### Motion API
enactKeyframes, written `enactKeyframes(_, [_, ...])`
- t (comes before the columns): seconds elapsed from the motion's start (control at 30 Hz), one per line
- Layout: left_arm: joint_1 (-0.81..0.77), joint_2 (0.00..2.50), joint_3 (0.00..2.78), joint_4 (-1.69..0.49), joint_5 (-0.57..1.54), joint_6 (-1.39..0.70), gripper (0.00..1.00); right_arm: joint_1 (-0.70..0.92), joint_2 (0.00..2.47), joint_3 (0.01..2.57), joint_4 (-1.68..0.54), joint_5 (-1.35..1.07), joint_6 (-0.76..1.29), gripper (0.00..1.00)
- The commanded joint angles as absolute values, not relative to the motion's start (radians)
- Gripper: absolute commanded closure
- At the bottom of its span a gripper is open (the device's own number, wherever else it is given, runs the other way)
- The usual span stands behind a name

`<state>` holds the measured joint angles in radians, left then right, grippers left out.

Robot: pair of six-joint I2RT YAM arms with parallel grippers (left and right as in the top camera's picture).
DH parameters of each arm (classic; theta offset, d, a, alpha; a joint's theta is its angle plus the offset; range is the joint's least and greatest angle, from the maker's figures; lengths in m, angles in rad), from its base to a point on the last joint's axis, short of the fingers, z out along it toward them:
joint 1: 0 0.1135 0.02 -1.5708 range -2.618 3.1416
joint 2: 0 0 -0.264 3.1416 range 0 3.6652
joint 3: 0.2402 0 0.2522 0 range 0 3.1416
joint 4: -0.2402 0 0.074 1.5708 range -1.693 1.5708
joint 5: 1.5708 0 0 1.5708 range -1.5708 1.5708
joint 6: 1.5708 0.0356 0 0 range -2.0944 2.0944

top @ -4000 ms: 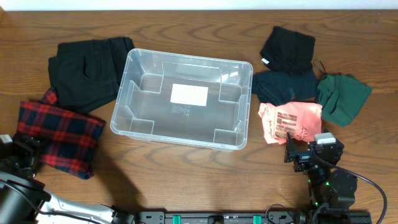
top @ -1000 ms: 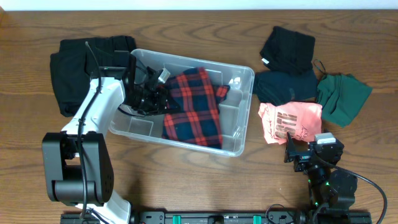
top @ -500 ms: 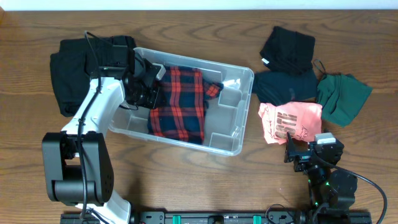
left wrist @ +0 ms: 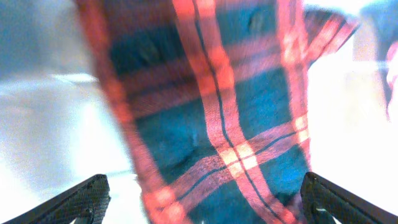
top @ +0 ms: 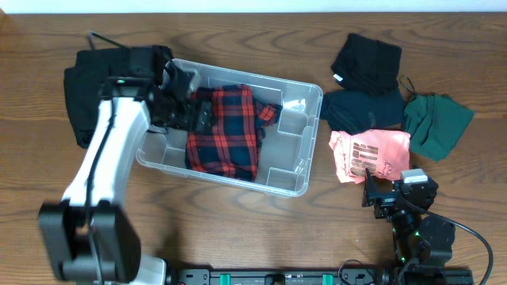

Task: Pack container
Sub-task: 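Lift the plaid shirt with the left gripper and drop it into the bin, then move the left gripper to the black trousers and grasp them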

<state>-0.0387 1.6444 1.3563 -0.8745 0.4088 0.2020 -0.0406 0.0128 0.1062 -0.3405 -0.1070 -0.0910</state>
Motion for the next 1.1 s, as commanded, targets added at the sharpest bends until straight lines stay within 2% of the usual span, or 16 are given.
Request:
enactKeyframes(0.0, [-0.022,1.531,1.409,-0.889,0.189,0.132,0.02,-0.032,0.010,0.104,-0.342,-0.101,-0.083,0.01])
enactKeyframes(0.13, [0.039,1.451,1.409,-0.889,-0.026,0.073,0.02,-0.032,0.010,0.104,-0.342,-0.101,-0.083,0.01])
enactKeyframes(0.3, [0.282,1.465,1.409,-0.875,-0.035,-0.044,0.02,-0.032,0.010,0.104,-0.342,-0.101,-0.083,0.01])
enactKeyframes(0.47, [0.579,1.589,1.409,-0.789,0.285,-0.076,0.02,-0.032,0.010,0.104,-0.342,-0.101,-0.083,0.01])
enactKeyframes(0.63, [0.762,1.776,1.409,-0.678,0.589,-0.008,0.02,-0.032,0.010,0.104,-0.342,-0.101,-0.083,0.01])
enactKeyframes(0.93, [0.794,2.064,1.409,-0.489,0.787,0.051,0.02,-0.032,0.010,0.104,-0.342,-0.101,-0.083,0.01])
enactKeyframes(1.07, [0.791,2.127,1.409,-0.420,0.800,0.048,0.02,-0.032,0.010,0.104,-0.342,-0.101,-0.083,0.01])
